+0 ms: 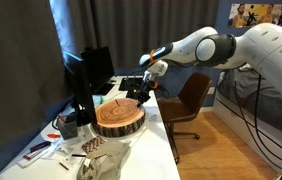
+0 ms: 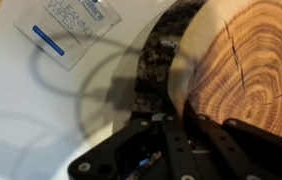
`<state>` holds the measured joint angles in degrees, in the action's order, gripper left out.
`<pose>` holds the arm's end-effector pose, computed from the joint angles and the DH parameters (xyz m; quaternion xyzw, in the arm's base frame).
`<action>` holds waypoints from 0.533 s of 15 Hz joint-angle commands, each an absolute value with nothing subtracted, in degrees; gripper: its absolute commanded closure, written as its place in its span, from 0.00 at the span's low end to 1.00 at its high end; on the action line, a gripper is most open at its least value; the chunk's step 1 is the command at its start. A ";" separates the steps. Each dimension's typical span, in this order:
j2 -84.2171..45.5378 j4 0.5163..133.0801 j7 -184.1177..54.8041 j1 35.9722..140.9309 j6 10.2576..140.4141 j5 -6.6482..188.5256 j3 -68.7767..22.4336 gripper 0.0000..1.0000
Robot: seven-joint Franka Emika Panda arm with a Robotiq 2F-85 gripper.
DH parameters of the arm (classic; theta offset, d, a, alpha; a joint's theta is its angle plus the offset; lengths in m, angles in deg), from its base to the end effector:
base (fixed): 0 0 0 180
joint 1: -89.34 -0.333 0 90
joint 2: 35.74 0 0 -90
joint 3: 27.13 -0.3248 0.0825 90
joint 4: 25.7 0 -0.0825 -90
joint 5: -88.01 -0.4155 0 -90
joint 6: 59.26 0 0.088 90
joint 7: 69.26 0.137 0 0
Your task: Place the log pillow on the chair
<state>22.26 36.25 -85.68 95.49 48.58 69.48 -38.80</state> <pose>0.7819 0.0636 0.1670 -0.9636 -0.0836 0.0707 0.2440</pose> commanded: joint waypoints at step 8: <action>6.35 45.37 -99.61 107.89 40.51 50.27 -45.33 0.97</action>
